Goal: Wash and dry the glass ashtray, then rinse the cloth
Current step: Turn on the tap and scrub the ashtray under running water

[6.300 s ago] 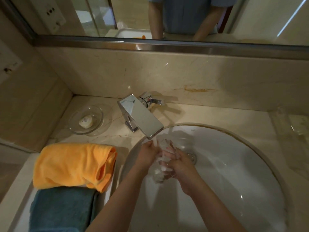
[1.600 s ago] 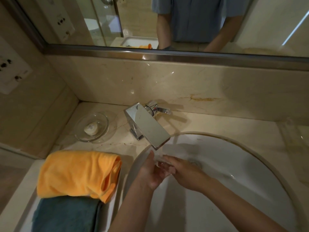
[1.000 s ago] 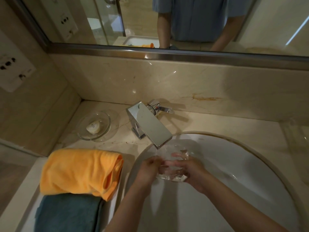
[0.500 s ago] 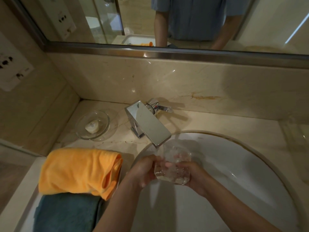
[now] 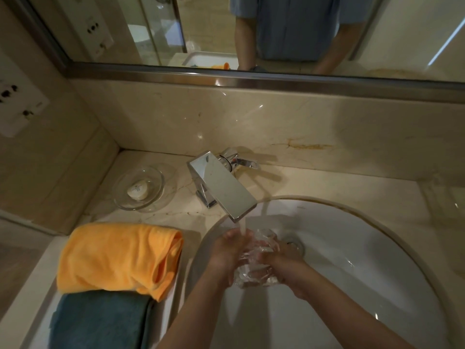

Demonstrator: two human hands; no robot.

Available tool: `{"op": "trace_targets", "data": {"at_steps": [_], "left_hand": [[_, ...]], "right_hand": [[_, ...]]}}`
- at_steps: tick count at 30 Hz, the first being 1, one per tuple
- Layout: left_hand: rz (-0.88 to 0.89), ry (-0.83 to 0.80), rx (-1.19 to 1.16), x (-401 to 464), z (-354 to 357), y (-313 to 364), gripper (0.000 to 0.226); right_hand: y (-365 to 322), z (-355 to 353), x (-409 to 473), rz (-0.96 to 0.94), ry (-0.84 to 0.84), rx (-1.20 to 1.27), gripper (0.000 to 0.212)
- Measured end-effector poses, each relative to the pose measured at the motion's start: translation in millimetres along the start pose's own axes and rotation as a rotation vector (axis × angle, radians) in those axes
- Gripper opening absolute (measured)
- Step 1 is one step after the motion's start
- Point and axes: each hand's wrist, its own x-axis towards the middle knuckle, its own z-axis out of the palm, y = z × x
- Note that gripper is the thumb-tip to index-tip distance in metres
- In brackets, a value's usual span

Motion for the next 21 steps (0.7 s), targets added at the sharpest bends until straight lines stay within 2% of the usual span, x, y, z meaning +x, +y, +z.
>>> {"op": "trace_targets", "data": {"at_steps": [2, 7, 11, 14, 17, 21], "left_hand": [[-0.020, 0.085, -0.060, 3.7, 1.8, -4.6, 0.007], [-0.023, 0.214, -0.017, 6.5, 5.7, -1.4, 0.013], [-0.023, 0.238, -0.035, 8.7, 4.5, 1.5, 0.023], [-0.059, 0.228, 0.030, 9.8, 3.6, 5.5, 0.016], [-0.104, 0.119, 0.085, 5.7, -3.5, 8.3, 0.022], [-0.138, -0.200, 0.254, 0.9, -9.0, 8.8, 0.049]], "right_hand": [[-2.5, 6.4, 0.1, -0.035, 0.079, -0.051, 0.027], [-5.6, 13.1, 0.1, -0.090, 0.144, -0.023, 0.046], [-7.4, 12.6, 1.0, -0.120, 0.143, -0.024, 0.039], [-10.8, 9.6, 0.4, -0.105, 0.099, -0.056, 0.041], [-22.1, -1.4, -4.4, -0.088, 0.044, -0.263, 0.035], [-37.2, -10.4, -9.1, 0.021, -0.179, -0.439, 0.038]]}}
